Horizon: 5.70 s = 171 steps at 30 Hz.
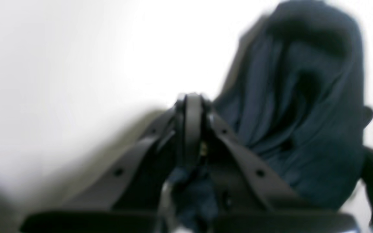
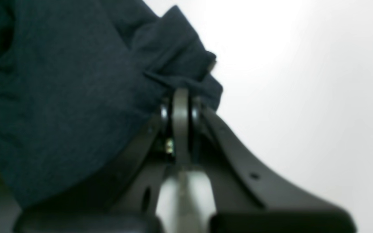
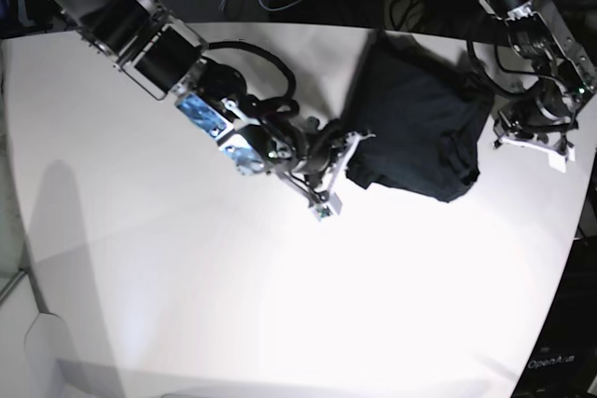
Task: Fold the T-shirt properly
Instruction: 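Pull the bundle edge with the right gripper toward the right arm, then grip the bundle sides with both grippers and squeeze them inward, then drag the bundle with the right gripper toward the table center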
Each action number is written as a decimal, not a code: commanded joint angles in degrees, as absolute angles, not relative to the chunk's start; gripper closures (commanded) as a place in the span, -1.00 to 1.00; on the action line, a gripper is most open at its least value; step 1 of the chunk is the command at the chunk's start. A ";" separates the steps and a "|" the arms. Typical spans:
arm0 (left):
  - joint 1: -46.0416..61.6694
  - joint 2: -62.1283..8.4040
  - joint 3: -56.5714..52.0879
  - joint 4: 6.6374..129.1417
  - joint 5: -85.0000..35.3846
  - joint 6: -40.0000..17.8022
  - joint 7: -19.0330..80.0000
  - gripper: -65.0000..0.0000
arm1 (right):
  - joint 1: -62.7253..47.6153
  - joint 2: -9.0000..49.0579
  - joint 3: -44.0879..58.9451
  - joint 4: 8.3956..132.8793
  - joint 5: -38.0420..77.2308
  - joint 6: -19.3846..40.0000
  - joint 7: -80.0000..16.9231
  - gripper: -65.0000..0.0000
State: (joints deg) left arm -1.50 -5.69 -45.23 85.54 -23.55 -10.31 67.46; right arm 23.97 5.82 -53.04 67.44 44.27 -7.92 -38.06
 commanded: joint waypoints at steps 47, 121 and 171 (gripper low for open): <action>18.59 -1.19 -45.49 96.31 -34.42 -10.42 64.13 1.00 | 28.35 -0.40 -46.46 57.10 43.65 -8.13 -30.99 1.00; 19.74 -1.36 -38.81 108.53 -19.21 -10.51 46.46 1.00 | 11.03 5.05 -42.77 100.79 43.65 -8.57 -46.55 1.00; 24.48 0.22 -41.98 107.82 -19.21 -10.59 46.46 1.00 | 28.18 3.30 -45.49 44.09 43.65 -8.13 -20.35 1.00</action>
